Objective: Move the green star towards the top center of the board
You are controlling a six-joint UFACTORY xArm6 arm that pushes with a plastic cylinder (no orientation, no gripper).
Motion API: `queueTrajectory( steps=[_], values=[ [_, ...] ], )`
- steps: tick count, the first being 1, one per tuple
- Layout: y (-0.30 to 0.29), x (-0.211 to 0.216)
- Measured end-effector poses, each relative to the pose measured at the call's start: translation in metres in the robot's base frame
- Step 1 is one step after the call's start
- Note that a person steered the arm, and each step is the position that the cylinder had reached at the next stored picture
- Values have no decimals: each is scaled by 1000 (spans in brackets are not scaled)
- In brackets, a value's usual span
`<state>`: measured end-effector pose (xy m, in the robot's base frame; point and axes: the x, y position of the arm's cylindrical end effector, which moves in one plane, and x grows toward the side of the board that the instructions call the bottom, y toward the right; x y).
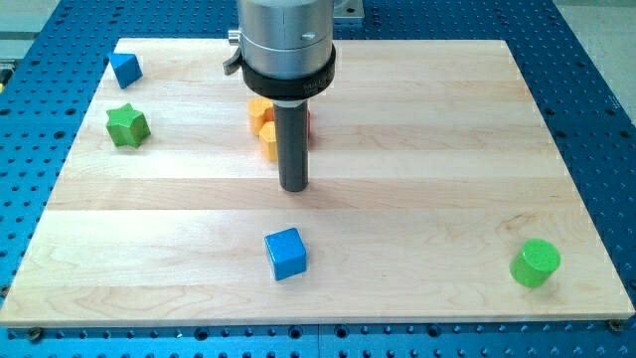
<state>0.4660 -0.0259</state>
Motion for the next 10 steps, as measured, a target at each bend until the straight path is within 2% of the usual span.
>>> queueTrajectory(
  steps=[2,3,4,5,6,7,8,9,10],
  values=[
    [0,0],
    [-19,-16],
    [-122,-16],
    [-171,-42],
    [-145,-102],
    [-139,-96],
    [-148,-50],
    [-229,-5],
    [-279,-12]
  ],
)
